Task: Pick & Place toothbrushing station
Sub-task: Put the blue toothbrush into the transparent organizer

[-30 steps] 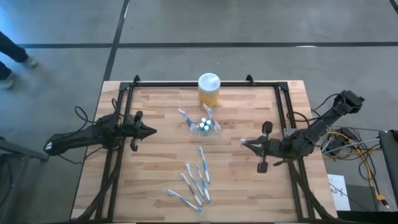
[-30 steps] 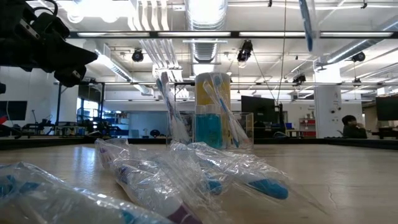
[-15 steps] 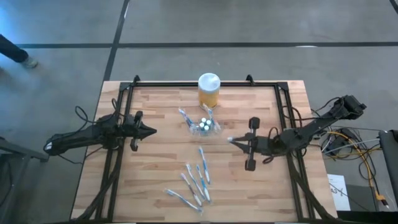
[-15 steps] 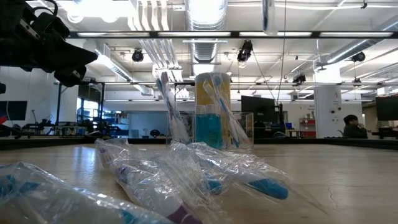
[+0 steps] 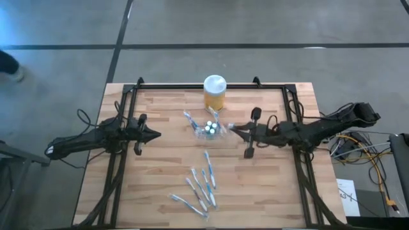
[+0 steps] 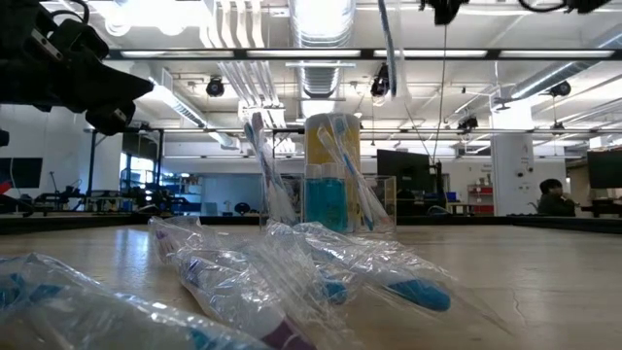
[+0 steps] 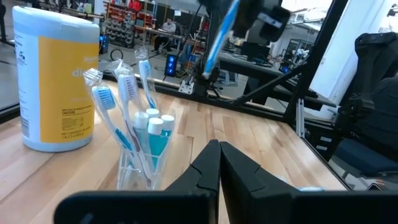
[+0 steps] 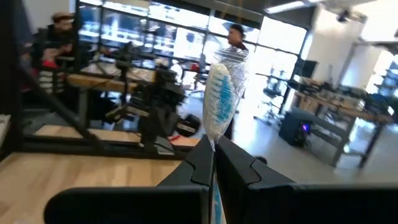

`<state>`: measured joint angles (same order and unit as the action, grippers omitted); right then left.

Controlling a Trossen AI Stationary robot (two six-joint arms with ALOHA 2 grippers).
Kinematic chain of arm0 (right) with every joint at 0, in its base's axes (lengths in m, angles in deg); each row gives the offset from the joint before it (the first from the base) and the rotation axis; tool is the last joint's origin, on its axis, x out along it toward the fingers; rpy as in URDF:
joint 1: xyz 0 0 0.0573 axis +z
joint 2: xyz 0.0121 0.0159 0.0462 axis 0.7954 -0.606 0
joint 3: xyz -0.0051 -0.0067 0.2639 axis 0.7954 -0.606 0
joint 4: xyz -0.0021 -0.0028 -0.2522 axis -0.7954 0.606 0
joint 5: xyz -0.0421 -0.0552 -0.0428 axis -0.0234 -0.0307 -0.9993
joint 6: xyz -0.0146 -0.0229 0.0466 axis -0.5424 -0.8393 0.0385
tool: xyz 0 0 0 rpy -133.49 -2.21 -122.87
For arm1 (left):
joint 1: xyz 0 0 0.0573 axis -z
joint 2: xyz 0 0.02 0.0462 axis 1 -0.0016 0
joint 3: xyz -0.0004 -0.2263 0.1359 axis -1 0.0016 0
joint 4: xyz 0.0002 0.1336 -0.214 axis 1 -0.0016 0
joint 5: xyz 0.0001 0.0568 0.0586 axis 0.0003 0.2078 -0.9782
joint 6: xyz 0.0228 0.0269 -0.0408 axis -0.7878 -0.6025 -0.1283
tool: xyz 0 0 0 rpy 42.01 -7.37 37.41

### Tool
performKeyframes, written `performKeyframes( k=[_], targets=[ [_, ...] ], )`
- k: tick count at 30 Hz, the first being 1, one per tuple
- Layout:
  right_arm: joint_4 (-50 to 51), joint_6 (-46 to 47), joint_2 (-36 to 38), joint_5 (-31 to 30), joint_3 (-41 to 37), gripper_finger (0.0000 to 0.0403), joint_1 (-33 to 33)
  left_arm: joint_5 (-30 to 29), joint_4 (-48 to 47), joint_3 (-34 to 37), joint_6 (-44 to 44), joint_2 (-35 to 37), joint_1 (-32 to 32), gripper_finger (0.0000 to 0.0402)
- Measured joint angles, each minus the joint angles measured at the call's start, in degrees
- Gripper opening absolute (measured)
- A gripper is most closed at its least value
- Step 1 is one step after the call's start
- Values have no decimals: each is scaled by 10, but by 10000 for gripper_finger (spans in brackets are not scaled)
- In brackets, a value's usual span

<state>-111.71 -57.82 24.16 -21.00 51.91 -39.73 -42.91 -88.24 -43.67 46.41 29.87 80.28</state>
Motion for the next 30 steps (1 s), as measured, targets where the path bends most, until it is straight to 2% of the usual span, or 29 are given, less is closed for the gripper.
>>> performKeyframes(
  k=[3, 8, 11, 20, 30],
  targets=[
    [-63, 24, -23, 0, -33, 8, -24, 1, 2, 1, 2, 0, 0, 10],
    [-226, 27, -83, 0, -88, 8, -59, 1, 4, 2, 0, 0, 0, 10],
    [-274, 38, -128, -2, -105, 8, -81, 1, 4, 2, -1, 0, 0, 10],
    [-342, 57, -245, -33, -105, 8, -124, 1, 4, 3, -3, 0, 0, 10],
    [-341, 120, -327, -63, -94, 8, -127, 1, 4, 3, -2, 0, 0, 10]
  ],
)
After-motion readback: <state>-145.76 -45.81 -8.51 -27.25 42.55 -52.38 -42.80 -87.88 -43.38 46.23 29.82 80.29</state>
